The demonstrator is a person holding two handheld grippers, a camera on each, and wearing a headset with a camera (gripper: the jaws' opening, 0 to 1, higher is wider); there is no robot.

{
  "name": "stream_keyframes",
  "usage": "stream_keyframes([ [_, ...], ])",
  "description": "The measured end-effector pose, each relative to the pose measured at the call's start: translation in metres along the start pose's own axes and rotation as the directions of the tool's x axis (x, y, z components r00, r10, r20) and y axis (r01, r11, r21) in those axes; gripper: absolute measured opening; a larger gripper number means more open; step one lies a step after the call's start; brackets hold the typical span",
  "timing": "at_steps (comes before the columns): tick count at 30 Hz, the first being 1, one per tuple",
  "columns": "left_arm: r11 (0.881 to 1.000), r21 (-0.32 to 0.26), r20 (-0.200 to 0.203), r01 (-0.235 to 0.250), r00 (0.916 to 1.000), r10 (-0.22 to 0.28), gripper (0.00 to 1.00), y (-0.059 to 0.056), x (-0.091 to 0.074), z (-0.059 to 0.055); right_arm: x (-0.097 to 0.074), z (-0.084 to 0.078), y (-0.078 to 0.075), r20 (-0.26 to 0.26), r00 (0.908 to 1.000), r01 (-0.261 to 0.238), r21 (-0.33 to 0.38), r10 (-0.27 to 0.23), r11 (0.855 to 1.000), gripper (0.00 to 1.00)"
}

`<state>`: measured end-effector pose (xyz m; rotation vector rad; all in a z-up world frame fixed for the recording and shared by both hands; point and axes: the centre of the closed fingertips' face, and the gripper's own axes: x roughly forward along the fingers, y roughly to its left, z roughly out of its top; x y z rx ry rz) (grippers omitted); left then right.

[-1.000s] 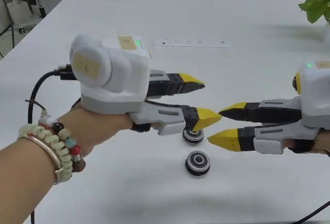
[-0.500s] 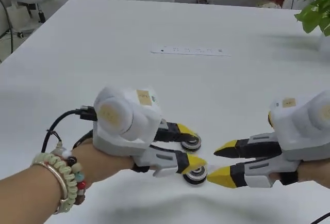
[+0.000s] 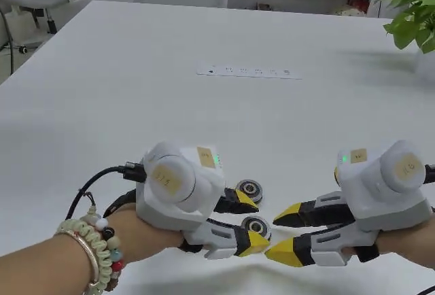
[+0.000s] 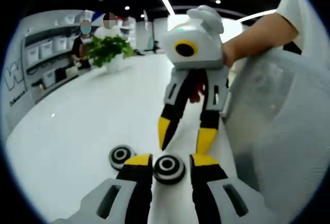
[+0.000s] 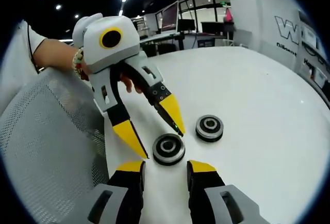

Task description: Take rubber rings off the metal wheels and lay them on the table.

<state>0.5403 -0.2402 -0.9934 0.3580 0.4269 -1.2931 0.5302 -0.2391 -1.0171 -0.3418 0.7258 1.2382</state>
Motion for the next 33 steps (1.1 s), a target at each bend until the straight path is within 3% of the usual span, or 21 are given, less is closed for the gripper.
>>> stream_keyframes([
  [9,1.000,0.001,-0.007,-0.012,0.9999,0.012,0.21,0.003,0.000,-0.004,0.003,-0.001,-0.005,-0.006,0.9995,0.030,-0.016,-0.030,0.999,0.23],
  [13,1.000,0.020,-0.028,-0.013,0.9995,0.014,0.20,0.001,0.002,-0.008,0.003,-0.001,-0.006,-0.004,0.9992,0.039,-0.018,-0.039,0.999,0.22],
  [17,0.999,0.032,-0.044,-0.040,0.9982,0.041,0.17,0.007,0.000,-0.011,0.004,-0.001,-0.004,-0.009,0.9993,0.036,-0.030,-0.037,0.999,0.20],
  [23,1.000,0.018,-0.039,-0.023,0.9990,0.024,0.15,0.004,0.001,-0.013,0.006,0.000,-0.004,-0.006,0.9993,0.038,-0.033,-0.038,0.999,0.19],
  [27,1.000,0.009,-0.032,-0.024,0.9992,0.024,0.15,0.005,0.001,-0.013,0.005,0.000,-0.008,-0.001,0.9986,0.053,-0.028,-0.053,0.998,0.23],
  [29,1.000,0.012,-0.030,-0.023,0.9993,0.024,0.14,0.005,0.001,-0.012,0.006,0.003,-0.005,0.017,0.9991,0.038,0.001,-0.038,0.999,0.23],
  [33,1.000,0.014,-0.028,-0.024,0.9993,0.025,0.14,0.005,0.001,-0.012,0.008,0.005,-0.002,0.014,0.9992,0.038,-0.023,-0.038,0.999,0.23],
])
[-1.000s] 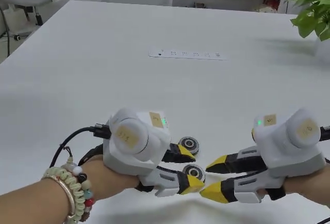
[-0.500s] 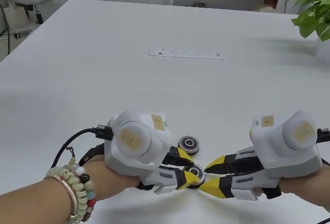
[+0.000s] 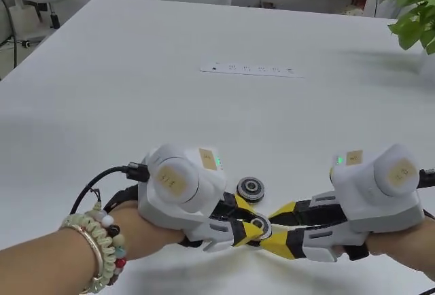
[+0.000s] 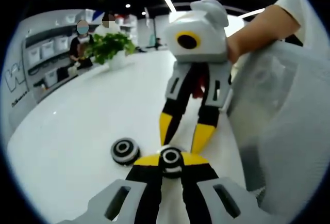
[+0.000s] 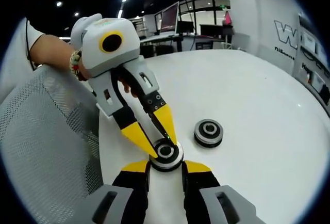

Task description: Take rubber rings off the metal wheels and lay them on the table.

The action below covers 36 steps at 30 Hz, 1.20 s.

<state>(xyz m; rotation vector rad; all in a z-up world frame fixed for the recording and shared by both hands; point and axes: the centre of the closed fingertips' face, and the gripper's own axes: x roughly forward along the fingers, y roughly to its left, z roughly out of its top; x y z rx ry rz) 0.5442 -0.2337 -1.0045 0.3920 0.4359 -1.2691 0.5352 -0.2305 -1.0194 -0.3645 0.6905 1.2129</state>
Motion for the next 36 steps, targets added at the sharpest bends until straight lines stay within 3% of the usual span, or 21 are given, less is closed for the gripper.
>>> stream_keyframes([
  [10,1.000,0.001,0.017,0.000,0.9999,0.000,0.14,0.000,0.000,0.000,-0.001,-0.002,-0.002,-0.017,0.9998,0.004,-0.036,-0.005,0.999,0.20],
  [12,1.000,-0.001,0.020,0.000,0.9998,0.000,0.14,0.000,0.000,0.000,-0.002,-0.007,-0.004,-0.047,0.9988,0.006,-0.064,-0.009,0.998,0.15],
  [14,1.000,0.000,0.022,0.000,0.9998,0.000,0.14,0.000,-0.001,0.000,-0.002,-0.007,-0.003,-0.040,0.9992,0.001,-0.044,-0.003,0.999,0.13],
  [22,1.000,-0.001,0.024,-0.003,0.9997,0.003,0.14,0.000,-0.001,0.000,-0.003,-0.009,-0.003,-0.056,0.9984,0.006,-0.075,-0.010,0.997,0.09],
  [27,1.000,-0.003,0.026,-0.005,0.9996,0.005,0.14,0.000,-0.001,0.001,-0.006,-0.008,-0.010,-0.060,0.9971,0.040,-0.100,-0.046,0.994,0.00],
  [33,1.000,-0.003,0.025,-0.007,0.9997,0.007,0.14,0.000,-0.002,0.000,-0.006,-0.008,-0.010,-0.068,0.9966,0.045,-0.017,-0.046,0.999,0.00],
  [36,1.000,-0.004,0.024,-0.008,0.9997,0.008,0.14,0.000,-0.002,0.000,-0.010,-0.006,-0.014,-0.049,0.9977,0.052,0.132,-0.046,0.990,0.00],
])
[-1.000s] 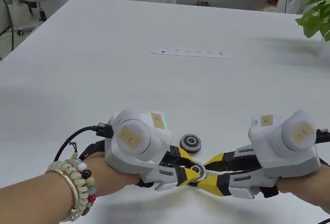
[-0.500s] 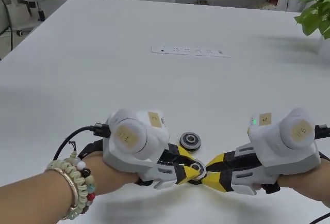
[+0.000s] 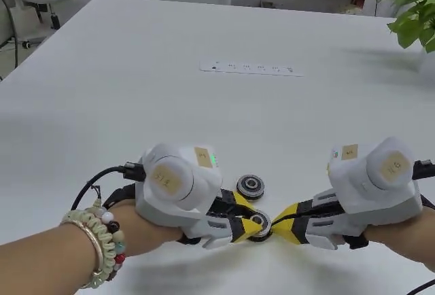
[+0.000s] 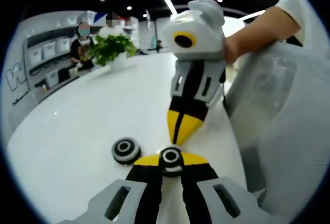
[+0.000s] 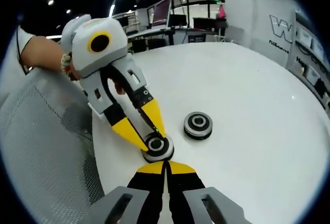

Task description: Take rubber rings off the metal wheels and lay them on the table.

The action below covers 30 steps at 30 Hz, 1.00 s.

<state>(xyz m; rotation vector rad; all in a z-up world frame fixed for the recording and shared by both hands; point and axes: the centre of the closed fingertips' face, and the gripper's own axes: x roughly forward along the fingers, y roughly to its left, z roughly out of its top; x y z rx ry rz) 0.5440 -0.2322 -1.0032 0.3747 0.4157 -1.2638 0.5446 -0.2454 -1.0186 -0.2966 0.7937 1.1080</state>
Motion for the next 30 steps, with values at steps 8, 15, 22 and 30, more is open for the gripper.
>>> stream_keyframes([
  [8,1.000,-0.002,0.002,-0.001,1.0000,0.001,0.14,0.000,0.000,0.000,-0.002,0.003,-0.001,0.046,0.9979,-0.056,0.269,0.045,0.962,0.00],
  [15,1.000,-0.004,0.006,-0.001,1.0000,0.001,0.14,0.000,0.000,0.000,-0.003,0.009,0.001,0.102,0.9925,-0.101,0.382,0.067,0.919,0.00],
  [22,1.000,0.008,0.000,-0.002,1.0000,0.002,0.14,0.001,0.000,0.000,-0.002,0.013,0.003,0.116,0.9911,-0.106,0.395,0.065,0.913,0.00],
  [30,1.000,0.013,-0.003,-0.005,1.0000,0.005,0.14,0.001,0.000,-0.001,-0.002,0.016,0.004,0.119,0.9906,-0.110,0.407,0.066,0.907,0.00],
])
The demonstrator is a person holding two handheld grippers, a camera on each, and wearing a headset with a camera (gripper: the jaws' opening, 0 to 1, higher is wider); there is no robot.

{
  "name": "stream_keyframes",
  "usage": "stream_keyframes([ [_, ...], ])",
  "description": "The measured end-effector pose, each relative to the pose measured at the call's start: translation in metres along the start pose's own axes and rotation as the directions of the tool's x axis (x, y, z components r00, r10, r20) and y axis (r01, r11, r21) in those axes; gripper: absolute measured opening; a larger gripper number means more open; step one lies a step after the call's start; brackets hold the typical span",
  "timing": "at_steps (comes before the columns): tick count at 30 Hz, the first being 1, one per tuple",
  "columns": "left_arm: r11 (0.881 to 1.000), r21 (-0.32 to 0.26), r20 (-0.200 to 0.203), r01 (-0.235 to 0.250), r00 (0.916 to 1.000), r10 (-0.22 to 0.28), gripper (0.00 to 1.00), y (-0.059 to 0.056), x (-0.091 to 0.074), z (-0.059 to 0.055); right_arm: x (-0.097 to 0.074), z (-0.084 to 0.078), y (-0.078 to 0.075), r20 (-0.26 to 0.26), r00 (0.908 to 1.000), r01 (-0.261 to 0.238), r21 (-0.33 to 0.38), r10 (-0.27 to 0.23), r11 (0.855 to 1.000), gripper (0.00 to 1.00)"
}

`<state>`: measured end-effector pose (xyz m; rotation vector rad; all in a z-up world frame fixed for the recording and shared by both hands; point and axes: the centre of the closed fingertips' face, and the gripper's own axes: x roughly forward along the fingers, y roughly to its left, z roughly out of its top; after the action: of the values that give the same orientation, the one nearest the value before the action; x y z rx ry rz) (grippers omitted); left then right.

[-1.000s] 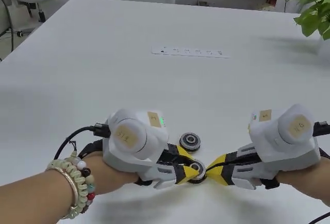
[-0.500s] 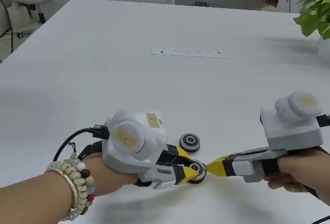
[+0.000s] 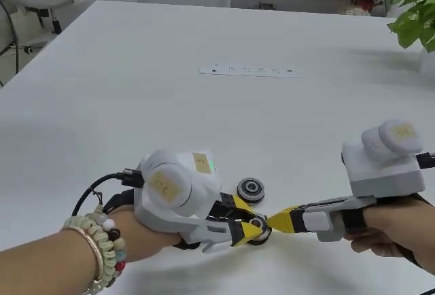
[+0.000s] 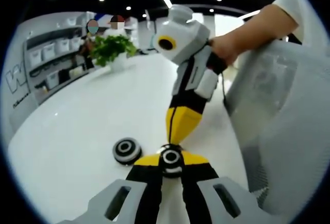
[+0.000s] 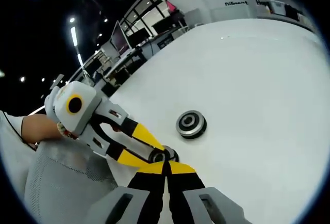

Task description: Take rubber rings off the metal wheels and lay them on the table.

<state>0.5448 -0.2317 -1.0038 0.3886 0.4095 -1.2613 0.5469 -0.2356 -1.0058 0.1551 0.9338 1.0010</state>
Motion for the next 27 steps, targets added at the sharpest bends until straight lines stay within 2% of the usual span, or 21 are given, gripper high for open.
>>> stream_keyframes([
  [21,1.000,0.001,-0.003,-0.001,1.0000,0.001,0.14,0.000,0.001,0.000,0.000,0.003,0.010,0.014,0.9992,-0.037,0.025,0.037,0.999,0.00],
  [27,1.000,-0.001,-0.002,-0.001,1.0000,0.001,0.14,0.000,0.001,0.000,0.001,0.003,0.014,0.009,0.9988,-0.047,-0.003,0.048,0.999,0.00],
])
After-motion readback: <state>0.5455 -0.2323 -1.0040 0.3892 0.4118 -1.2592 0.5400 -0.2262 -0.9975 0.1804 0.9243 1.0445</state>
